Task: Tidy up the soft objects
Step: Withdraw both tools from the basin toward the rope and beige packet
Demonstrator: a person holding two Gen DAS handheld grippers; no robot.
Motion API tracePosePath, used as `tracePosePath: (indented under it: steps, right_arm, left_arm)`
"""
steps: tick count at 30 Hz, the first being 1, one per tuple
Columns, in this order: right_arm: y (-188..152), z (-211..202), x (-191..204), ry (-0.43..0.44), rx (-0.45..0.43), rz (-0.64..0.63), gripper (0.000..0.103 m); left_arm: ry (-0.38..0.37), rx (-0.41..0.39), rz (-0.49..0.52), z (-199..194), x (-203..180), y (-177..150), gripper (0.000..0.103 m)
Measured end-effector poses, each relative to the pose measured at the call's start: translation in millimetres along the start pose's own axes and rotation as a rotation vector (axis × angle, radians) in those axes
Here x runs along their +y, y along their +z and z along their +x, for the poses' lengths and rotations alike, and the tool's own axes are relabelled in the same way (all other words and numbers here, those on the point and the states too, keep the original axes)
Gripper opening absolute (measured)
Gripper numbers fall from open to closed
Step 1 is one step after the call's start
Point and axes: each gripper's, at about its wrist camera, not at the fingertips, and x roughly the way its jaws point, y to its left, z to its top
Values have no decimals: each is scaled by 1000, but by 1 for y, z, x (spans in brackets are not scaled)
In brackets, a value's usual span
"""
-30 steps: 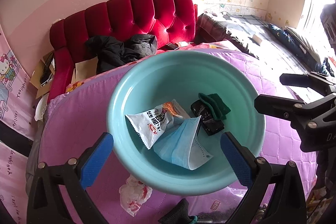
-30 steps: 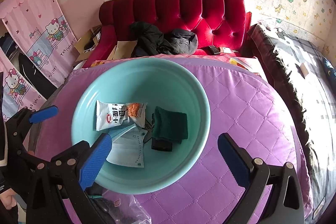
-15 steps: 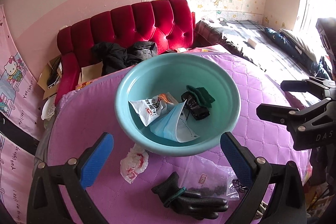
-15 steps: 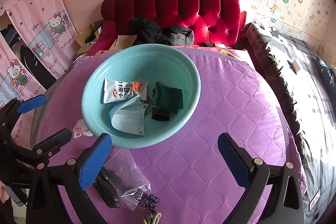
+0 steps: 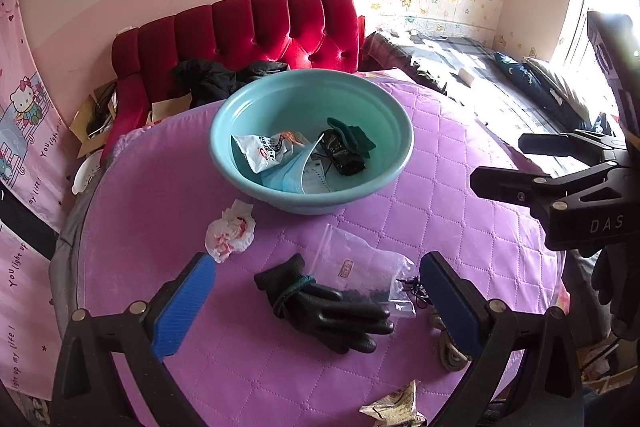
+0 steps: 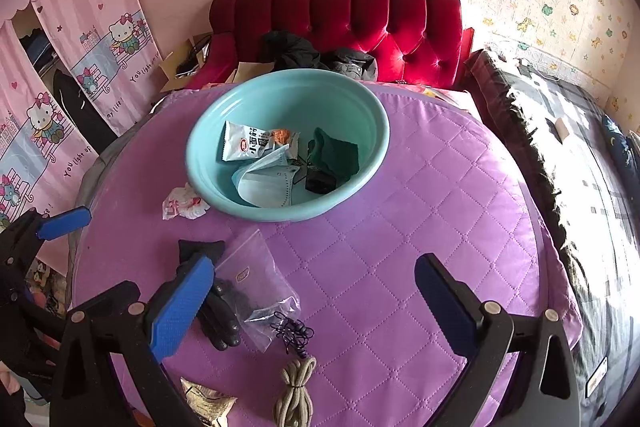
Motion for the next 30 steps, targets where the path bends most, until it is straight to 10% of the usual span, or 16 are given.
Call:
tracePosePath:
  steps: [30]
  right_arm:
    - [-94, 16, -6, 7, 156, 6, 103]
  left_arm:
    - [-41, 203, -20, 2, -36, -107, 103]
